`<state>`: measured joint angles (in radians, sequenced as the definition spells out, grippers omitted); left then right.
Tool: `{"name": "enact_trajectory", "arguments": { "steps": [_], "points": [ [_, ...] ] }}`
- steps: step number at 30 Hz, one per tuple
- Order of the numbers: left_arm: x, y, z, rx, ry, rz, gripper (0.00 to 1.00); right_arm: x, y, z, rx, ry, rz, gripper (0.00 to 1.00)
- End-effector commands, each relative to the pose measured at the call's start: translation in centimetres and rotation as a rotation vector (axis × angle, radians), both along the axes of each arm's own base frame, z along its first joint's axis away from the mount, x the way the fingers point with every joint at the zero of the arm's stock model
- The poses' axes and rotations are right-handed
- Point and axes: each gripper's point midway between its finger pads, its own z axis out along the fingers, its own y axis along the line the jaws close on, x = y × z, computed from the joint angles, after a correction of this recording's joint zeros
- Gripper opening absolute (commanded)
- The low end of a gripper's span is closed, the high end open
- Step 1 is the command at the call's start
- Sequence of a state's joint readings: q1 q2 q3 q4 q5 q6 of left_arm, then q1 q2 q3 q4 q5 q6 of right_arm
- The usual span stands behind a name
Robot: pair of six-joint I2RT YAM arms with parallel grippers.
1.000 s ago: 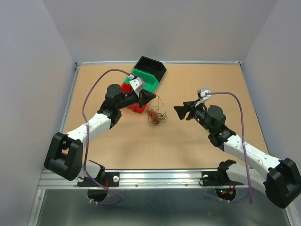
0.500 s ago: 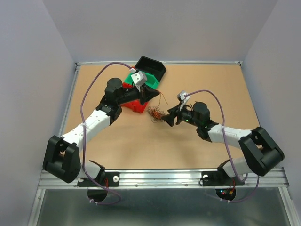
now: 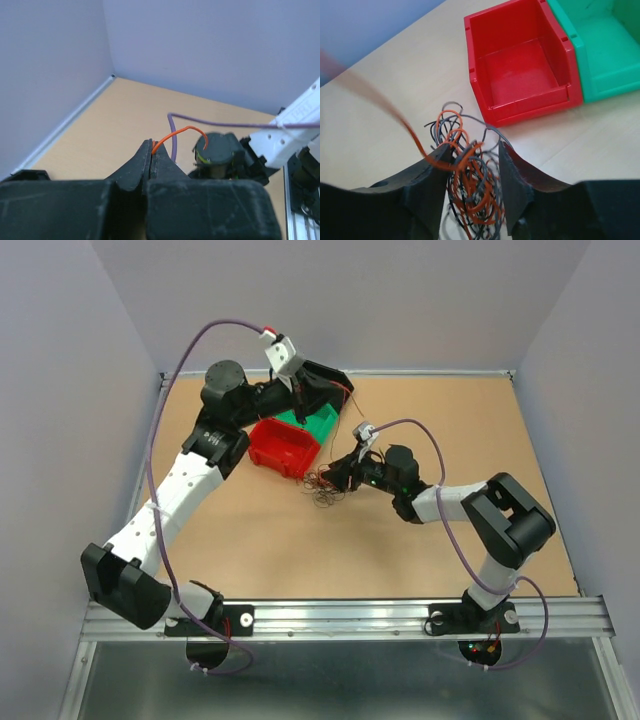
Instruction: Untangle the cables
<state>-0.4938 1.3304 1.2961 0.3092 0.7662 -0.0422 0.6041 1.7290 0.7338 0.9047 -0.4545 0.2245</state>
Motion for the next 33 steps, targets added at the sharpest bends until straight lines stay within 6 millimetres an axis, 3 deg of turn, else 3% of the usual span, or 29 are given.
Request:
{"name": "enact_trajectory", "arguments": {
  "steps": [1,2,3,4,5,7,8,9,12,15,18,22,24,27,28,30,33],
  "points": [
    [-1.2,2.7,11.0,-0.121,-0.199,0.132,0.00,1.2,0.2,3.5,0.064,-0.105,-0.046,0.46],
    [-1.8,3.4,13.8,-0.159,-0.245,0.156,0.00,0.9,0.0,3.3,0.058,-0.107,-0.046,0.45],
    [-1.9,3.9,15.3,-0.184,-0.266,0.178,0.00,0.7,-0.2,3.3,0.056,-0.107,-0.047,0.44],
    [-1.8,4.5,16.8,-0.215,-0.272,0.217,0.00,0.6,-0.3,3.4,0.055,-0.110,-0.049,0.40],
    [-2.2,5.3,19.6,-0.259,-0.307,0.242,0.00,0.4,-0.6,3.5,0.054,-0.116,-0.053,0.33],
    [-2.3,5.9,22.1,-0.298,-0.322,0.271,0.00,0.2,-0.9,3.7,0.055,-0.118,-0.064,0.28],
    [-2.0,5.9,22.5,-0.297,-0.293,0.280,0.00,0.1,-1.1,4.1,0.059,-0.126,-0.067,0.26],
    [-3.0,6.5,24.8,-0.329,-0.327,0.279,0.00,-0.1,-1.3,3.9,0.054,-0.126,-0.071,0.26],
    [-2.8,6.7,26.2,-0.373,-0.310,0.291,0.00,-0.3,-2.0,3.8,0.038,-0.131,-0.095,0.26],
    [-3.3,8.2,28.8,-0.439,-0.341,0.345,0.00,-0.1,-2.6,3.2,-0.002,-0.124,-0.121,0.22],
    [-3.4,8.7,29.8,-0.473,-0.342,0.362,0.00,0.5,-3.3,2.1,-0.055,-0.092,-0.172,0.17],
    [-3.0,7.7,28.2,-0.459,-0.294,0.319,0.00,0.8,-4.5,2.3,-0.082,-0.087,-0.235,0.01],
    [-2.4,8.0,27.6,-0.459,-0.278,0.353,0.00,1.3,-5.9,1.6,-0.120,-0.039,-0.318,0.01],
    [-1.0,10.6,28.0,-0.502,-0.277,0.517,0.00,2.6,-9.7,0.8,-0.188,0.021,-0.536,0.00],
    [-0.9,12.4,28.4,-0.537,-0.278,0.602,0.00,2.7,-10.7,0.8,-0.178,0.046,-0.602,0.00],
    [-1.4,15.6,28.9,-0.593,-0.294,0.741,0.00,3.0,-14.4,0.6,-0.173,0.088,-0.773,0.01],
    [-2.5,18.4,29.1,-0.616,-0.326,0.850,0.00,2.8,-18.3,0.3,-0.144,0.136,-0.871,0.01]
  ]
}}
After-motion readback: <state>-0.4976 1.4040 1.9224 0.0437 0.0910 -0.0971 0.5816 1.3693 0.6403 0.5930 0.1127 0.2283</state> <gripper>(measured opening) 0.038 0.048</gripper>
